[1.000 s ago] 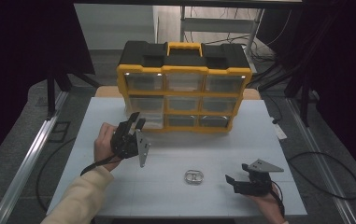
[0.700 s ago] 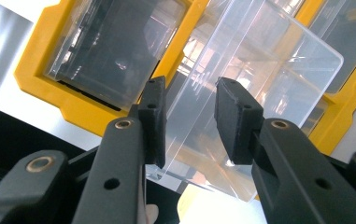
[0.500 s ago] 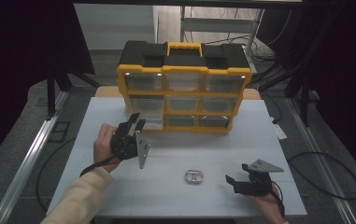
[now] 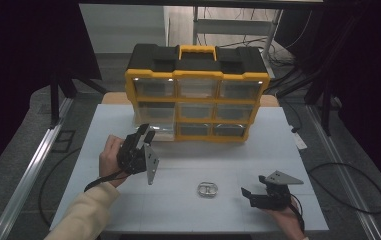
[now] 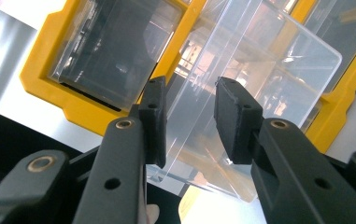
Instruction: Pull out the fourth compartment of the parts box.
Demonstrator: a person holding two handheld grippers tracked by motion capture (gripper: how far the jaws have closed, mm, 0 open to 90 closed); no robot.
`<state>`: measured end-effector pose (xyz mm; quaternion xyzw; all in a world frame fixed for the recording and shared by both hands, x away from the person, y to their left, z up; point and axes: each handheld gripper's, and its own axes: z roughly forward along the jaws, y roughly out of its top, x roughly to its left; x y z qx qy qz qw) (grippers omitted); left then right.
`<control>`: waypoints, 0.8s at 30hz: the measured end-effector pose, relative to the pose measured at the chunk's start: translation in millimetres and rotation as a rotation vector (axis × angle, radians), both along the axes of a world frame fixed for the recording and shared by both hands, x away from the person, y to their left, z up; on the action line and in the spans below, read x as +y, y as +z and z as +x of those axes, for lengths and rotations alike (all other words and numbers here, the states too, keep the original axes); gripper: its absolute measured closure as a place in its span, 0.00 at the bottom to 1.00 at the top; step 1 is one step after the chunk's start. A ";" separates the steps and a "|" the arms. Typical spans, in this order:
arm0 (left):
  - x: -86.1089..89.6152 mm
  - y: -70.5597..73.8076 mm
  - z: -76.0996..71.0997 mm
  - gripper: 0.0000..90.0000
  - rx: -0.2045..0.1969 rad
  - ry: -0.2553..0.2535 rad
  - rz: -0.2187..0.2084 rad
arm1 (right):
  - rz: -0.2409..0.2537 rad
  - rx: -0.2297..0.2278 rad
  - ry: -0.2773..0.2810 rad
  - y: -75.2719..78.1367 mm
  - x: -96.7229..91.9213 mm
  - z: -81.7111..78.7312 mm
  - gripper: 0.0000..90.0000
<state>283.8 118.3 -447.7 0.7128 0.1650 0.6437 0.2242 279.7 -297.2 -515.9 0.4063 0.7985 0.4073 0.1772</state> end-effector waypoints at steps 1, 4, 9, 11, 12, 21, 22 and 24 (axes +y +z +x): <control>0.1 -0.1 -0.1 0.72 -0.001 0.000 0.003 | 0.000 0.000 0.000 0.0 -0.1 0.0 0.18; 0.4 -1.5 -0.7 0.73 -0.004 0.000 0.012 | 0.001 0.000 -0.001 0.0 -0.2 0.0 0.18; -1.0 -4.3 -1.3 0.72 -0.003 -0.001 0.021 | 0.000 0.001 0.001 -0.1 0.0 0.2 0.18; -1.6 -5.7 -1.4 0.72 -0.012 -0.003 0.033 | 0.000 0.000 0.000 0.0 0.1 0.0 0.18; -1.5 -5.7 -1.3 0.72 -0.012 -0.003 0.034 | -0.001 0.000 0.000 -0.1 -0.1 0.0 0.18; -1.1 -5.9 -1.5 0.72 -0.011 -0.003 0.027 | -0.001 0.001 0.000 -0.1 0.0 0.1 0.18; -1.0 -5.9 -1.5 0.72 -0.011 -0.004 0.027 | -0.001 0.000 -0.001 -0.1 -0.2 0.0 0.18; -1.0 -5.8 -1.5 0.72 -0.011 -0.004 0.027 | -0.001 0.001 -0.001 -0.1 -0.2 0.1 0.18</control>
